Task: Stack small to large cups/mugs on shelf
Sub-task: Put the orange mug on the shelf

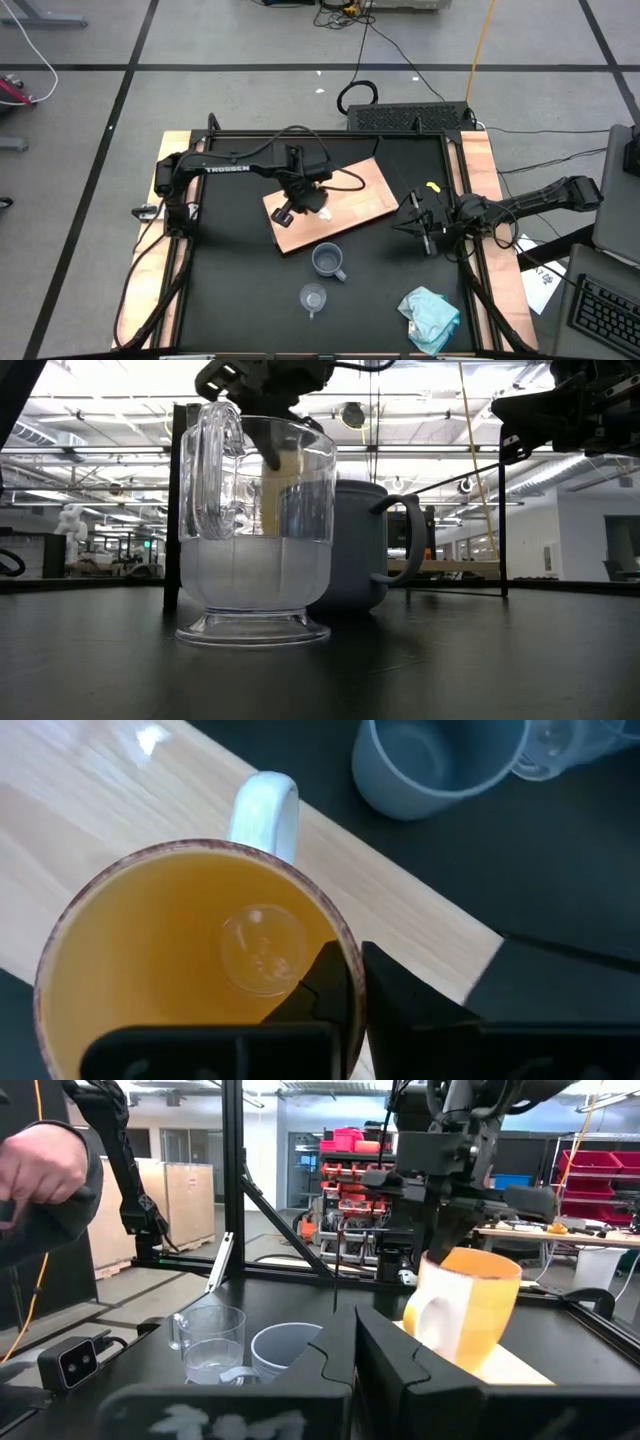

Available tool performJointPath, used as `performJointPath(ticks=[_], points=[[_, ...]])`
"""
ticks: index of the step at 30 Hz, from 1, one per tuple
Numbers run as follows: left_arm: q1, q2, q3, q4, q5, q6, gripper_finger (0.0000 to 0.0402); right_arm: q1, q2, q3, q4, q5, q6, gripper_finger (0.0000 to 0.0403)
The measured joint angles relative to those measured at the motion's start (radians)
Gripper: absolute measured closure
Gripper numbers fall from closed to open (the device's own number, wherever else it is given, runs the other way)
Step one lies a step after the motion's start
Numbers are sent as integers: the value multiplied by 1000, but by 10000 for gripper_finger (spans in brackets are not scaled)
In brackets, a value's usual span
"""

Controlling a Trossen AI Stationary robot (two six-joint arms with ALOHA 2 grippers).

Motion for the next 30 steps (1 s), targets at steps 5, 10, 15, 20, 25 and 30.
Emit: performJointPath(ticks=[5, 10, 15, 20, 25, 30], points=[[-16, 0, 0, 2, 8, -2, 389, 0, 0, 0, 0, 0, 0, 403], [-27, 0, 0, 4, 7, -7, 389, 0, 0, 0, 0, 0, 9, 403], [-29, -19, 0, 2, -1, -33, 389, 0, 0, 0, 0, 0, 14, 403], [-30, -91, -26, 13, -22, -61, 389, 0, 1, 0, -1, 0, 14, 403], [-31, -202, -132, 79, -22, -89, 389, 0, 8, 0, 1, 0, 13, 403], [-38, -303, -278, 176, -11, -125, 389, 0, 11, 0, 8, 0, 8, 403]])
